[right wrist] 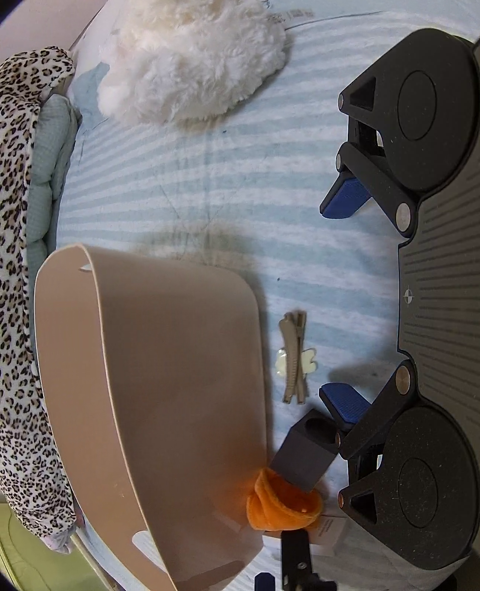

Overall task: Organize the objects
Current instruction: 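Grasp the white stick box with left tool while right tool grasps the hair clip, then lift both items into the basket and open both tools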

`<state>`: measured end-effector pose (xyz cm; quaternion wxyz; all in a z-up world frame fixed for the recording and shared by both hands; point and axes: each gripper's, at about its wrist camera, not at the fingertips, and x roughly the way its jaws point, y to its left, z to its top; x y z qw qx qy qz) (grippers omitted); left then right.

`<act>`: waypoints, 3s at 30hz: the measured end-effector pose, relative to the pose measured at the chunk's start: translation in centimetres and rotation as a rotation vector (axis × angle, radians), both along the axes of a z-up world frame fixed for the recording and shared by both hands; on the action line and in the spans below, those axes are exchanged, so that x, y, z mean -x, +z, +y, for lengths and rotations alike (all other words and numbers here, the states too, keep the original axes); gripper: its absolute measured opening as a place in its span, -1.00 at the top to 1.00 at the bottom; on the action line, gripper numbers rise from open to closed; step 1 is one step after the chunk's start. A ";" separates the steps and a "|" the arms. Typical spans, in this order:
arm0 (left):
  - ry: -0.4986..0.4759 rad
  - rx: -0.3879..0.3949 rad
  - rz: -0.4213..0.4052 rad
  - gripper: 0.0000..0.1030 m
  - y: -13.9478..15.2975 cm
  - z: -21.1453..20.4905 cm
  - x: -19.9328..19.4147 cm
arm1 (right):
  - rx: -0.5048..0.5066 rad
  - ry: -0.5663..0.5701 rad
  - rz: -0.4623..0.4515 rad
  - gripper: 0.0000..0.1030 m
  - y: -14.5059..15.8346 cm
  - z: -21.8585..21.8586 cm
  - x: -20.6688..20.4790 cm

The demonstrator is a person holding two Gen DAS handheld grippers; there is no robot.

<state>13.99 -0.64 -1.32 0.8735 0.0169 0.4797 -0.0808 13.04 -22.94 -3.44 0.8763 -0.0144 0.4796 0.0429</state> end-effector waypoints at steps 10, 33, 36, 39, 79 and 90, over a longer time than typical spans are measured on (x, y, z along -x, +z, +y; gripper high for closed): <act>-0.053 -0.007 0.051 -0.62 -1.4 -1.0 -0.1 | 0.007 0.019 -0.030 -0.93 -1.0 2.3 -0.1; -0.037 0.014 0.051 0.69 -0.8 1.0 1.4 | 0.015 0.088 -0.103 -0.05 0.5 4.0 2.4; -0.032 0.020 0.046 0.69 -0.4 1.4 1.9 | 0.002 0.073 -0.103 -0.05 1.0 3.8 2.4; -0.032 0.021 0.029 0.69 0.2 1.6 2.7 | -0.014 0.059 -0.115 -0.05 1.7 3.5 3.2; 0.049 -0.126 -0.289 0.69 9.6 -1.2 -5.2 | -0.052 0.013 -0.376 -0.05 11.5 3.3 -2.2; 0.051 -0.189 -0.119 0.68 3.8 -0.9 -8.7 | 0.019 0.025 -0.222 -0.06 6.6 4.7 -6.5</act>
